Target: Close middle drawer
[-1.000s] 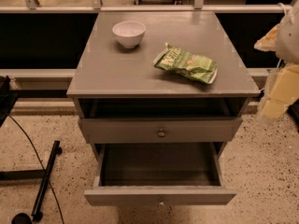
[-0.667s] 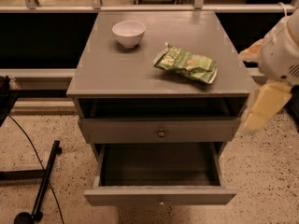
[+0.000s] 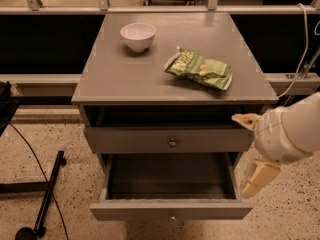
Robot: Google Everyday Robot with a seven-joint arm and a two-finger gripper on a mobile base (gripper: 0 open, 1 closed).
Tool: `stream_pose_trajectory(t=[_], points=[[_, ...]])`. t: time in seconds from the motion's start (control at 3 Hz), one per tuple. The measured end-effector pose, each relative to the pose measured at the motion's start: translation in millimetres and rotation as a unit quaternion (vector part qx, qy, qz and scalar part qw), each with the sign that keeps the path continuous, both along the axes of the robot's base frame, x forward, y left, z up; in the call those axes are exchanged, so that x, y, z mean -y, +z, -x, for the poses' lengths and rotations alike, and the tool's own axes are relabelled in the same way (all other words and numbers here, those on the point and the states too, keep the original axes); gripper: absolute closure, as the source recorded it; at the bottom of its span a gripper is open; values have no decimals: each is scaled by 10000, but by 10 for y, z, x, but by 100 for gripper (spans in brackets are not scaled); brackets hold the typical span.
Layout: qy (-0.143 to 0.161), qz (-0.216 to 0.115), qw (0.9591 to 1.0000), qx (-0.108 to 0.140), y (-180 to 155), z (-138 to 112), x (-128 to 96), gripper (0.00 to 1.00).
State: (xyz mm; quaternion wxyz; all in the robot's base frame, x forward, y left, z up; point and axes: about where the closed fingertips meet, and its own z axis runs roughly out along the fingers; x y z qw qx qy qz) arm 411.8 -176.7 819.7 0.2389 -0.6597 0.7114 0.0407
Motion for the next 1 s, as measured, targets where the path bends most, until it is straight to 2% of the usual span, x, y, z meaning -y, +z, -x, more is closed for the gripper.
stream_pose_trajectory(t=[0.33,0.67,1.0], points=[[156,107,9996,196,-162,-48,30,0],[179,173,9997,-75,-358,-54,42,0],[374,-113,9987,-325,-975,50,-27,0]])
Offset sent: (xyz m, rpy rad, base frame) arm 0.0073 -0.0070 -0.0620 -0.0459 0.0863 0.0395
